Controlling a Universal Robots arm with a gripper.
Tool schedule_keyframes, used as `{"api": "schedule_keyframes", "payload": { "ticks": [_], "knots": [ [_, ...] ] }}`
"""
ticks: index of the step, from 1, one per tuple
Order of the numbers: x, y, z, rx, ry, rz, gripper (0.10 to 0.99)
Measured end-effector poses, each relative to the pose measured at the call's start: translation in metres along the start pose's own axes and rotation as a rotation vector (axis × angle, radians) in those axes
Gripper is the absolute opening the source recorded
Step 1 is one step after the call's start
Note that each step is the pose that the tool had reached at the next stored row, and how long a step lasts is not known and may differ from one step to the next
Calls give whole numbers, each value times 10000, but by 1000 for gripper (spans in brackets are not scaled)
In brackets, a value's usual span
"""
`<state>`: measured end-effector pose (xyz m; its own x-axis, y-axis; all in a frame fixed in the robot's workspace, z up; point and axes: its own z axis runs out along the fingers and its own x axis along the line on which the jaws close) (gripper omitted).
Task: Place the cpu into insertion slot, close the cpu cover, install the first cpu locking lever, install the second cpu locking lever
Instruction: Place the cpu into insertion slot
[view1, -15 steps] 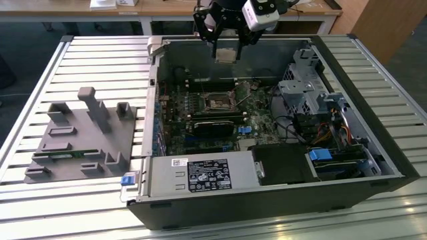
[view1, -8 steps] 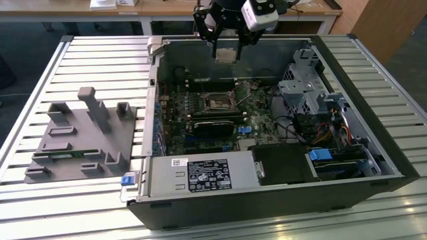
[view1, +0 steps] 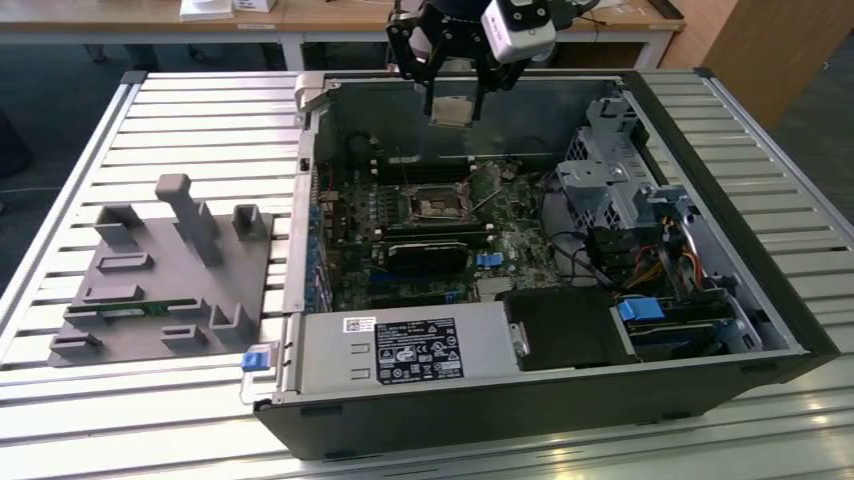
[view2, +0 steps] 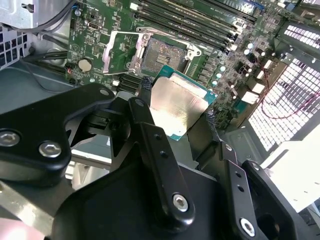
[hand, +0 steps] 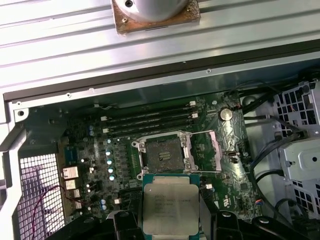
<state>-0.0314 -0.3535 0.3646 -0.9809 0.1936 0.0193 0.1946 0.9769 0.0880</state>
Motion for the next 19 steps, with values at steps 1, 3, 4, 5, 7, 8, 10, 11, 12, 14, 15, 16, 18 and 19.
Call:
{"api": "schedule_keyframes", "payload": {
  "ticks": [1, 3, 4, 5, 7, 8, 10, 11, 12, 14, 15, 16, 18, 19],
  "knots": [
    [0, 0, 0, 0, -2, 22, 541],
    [0, 0, 0, -1, -6, 67, 541],
    [1, 0, 0, -2, -8, 90, 541],
    [0, 0, 0, -2, -10, 113, 541],
    [1, 0, 0, -3, -14, 160, 541],
    [1, 0, 0, -4, -16, 183, 541],
    [1, 0, 1, -5, -21, 230, 541],
    [1, 0, 1, -5, -22, 252, 541],
    [1, 0, 0, -5, -24, 275, 541],
    [1, 0, 1, -6, -28, 320, 541],
    [1, 0, 1, -7, -30, 341, 541],
    [1, 0, 1, -7, -32, 365, 541],
    [1, 0, 1, -8, -36, 407, 541],
    [2, 0, 1, -8, -38, 428, 541]
  ]
}}
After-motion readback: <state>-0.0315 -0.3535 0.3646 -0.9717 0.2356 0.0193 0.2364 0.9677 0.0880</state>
